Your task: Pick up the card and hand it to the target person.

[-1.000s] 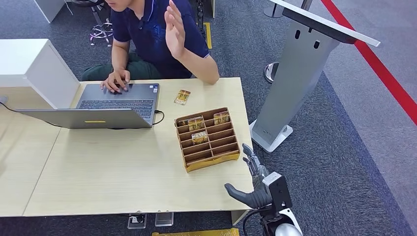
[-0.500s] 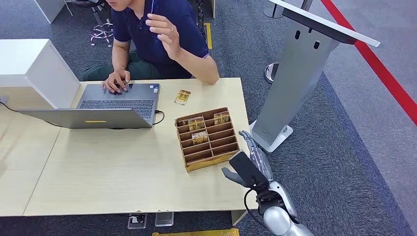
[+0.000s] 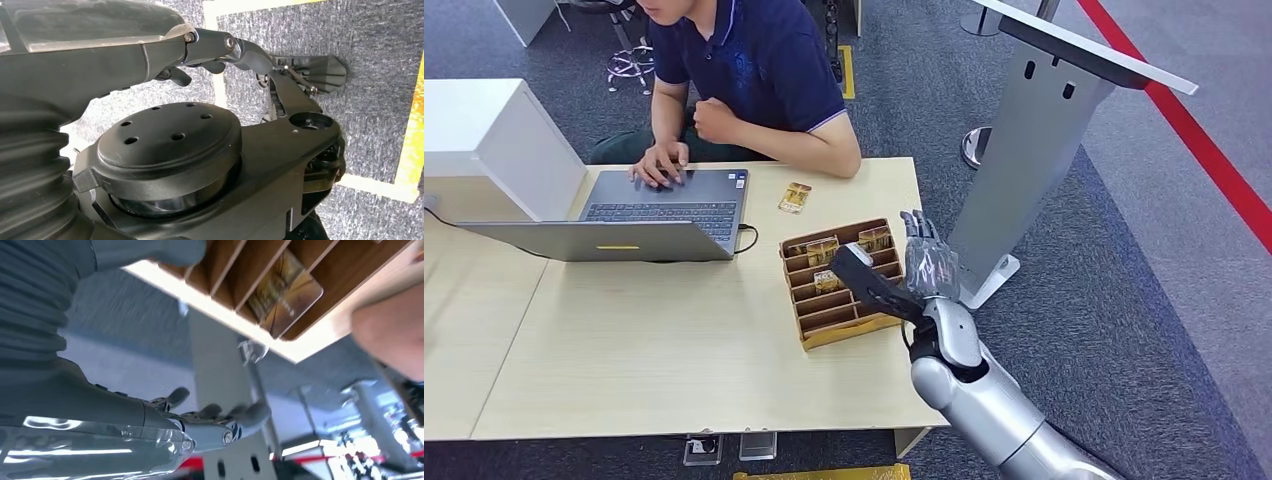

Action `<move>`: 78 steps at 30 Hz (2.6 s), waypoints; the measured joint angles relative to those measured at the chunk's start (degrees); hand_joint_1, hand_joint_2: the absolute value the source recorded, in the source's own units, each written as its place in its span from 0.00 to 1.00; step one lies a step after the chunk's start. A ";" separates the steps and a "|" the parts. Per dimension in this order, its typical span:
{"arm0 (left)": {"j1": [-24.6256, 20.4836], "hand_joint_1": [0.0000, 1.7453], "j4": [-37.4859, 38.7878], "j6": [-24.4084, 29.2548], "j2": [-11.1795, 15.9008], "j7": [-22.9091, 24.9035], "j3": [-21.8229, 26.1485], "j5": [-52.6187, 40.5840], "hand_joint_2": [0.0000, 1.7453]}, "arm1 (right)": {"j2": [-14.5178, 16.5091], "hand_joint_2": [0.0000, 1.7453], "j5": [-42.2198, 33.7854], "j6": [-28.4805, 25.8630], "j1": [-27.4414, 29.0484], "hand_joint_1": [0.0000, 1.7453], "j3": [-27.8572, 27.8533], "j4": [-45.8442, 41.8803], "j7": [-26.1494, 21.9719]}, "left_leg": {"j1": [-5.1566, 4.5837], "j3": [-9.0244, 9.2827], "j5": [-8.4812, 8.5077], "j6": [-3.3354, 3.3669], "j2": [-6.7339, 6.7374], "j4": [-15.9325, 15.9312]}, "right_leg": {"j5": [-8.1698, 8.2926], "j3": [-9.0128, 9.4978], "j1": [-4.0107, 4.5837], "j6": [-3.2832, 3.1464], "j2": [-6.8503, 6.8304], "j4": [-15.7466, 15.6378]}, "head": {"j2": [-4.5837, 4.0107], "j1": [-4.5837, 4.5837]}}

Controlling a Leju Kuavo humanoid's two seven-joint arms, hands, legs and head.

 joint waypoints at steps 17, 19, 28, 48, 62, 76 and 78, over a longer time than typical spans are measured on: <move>-0.30 0.00 0.00 0.60 -0.17 0.68 -0.07 0.22 1.00 | 8.84 1.00 10.00 0.80 -7.78 0.42 6.78 16.25 3.62 | 0.00 -0.02 0.00 0.00 -0.01 0.00 | 0.00 -0.02 0.00 0.00 0.00 0.01 | 0.00 0.03; -0.27 0.00 0.00 0.65 -0.17 0.64 -0.07 0.36 1.00 | 9.73 1.00 9.96 0.80 -8.04 0.42 7.01 17.38 3.39 | 0.00 -0.02 0.00 0.00 -0.01 0.00 | 0.00 -0.02 0.00 0.00 0.00 0.01 | 0.00 0.03; -0.03 0.00 0.00 0.68 -0.17 0.60 -0.09 0.43 1.00 | 12.31 1.00 9.71 0.81 -8.90 0.47 8.46 21.27 2.60 | 0.00 -0.02 0.00 0.00 -0.01 0.00 | 0.00 -0.03 0.00 0.00 0.00 0.01 | 0.00 0.01; 0.62 0.00 0.00 0.79 -0.17 0.60 -0.08 1.00 1.00 | 13.38 1.00 9.71 0.76 -7.76 0.41 9.96 18.61 5.40 | 0.00 -0.01 0.00 0.00 0.00 0.00 | 0.00 -0.05 0.00 0.00 0.01 0.00 | 0.00 0.03; 0.70 0.00 0.00 0.98 -0.17 0.60 -0.08 1.46 1.00 | 13.43 1.00 8.20 1.66 -6.86 0.46 11.08 16.12 5.50 | 0.00 -0.02 0.00 0.00 0.00 0.00 | 0.00 -0.05 0.00 0.00 0.01 0.00 | 0.00 0.03; 0.70 0.00 0.00 0.97 -0.17 0.83 -0.07 1.45 1.00 | 14.30 1.00 4.82 0.38 -7.01 0.48 11.59 18.91 4.93 | 0.00 -0.02 0.00 0.00 0.00 0.00 | 0.00 -0.04 0.00 0.00 0.01 0.01 | 0.00 0.03; 0.71 0.00 0.00 0.97 -0.17 0.86 -0.08 1.46 1.00 | 14.40 1.00 4.59 0.16 -7.05 0.49 11.68 19.48 4.83 | 0.00 -0.02 0.00 0.00 0.00 0.00 | 0.00 -0.04 0.00 0.00 0.01 0.00 | 0.00 0.03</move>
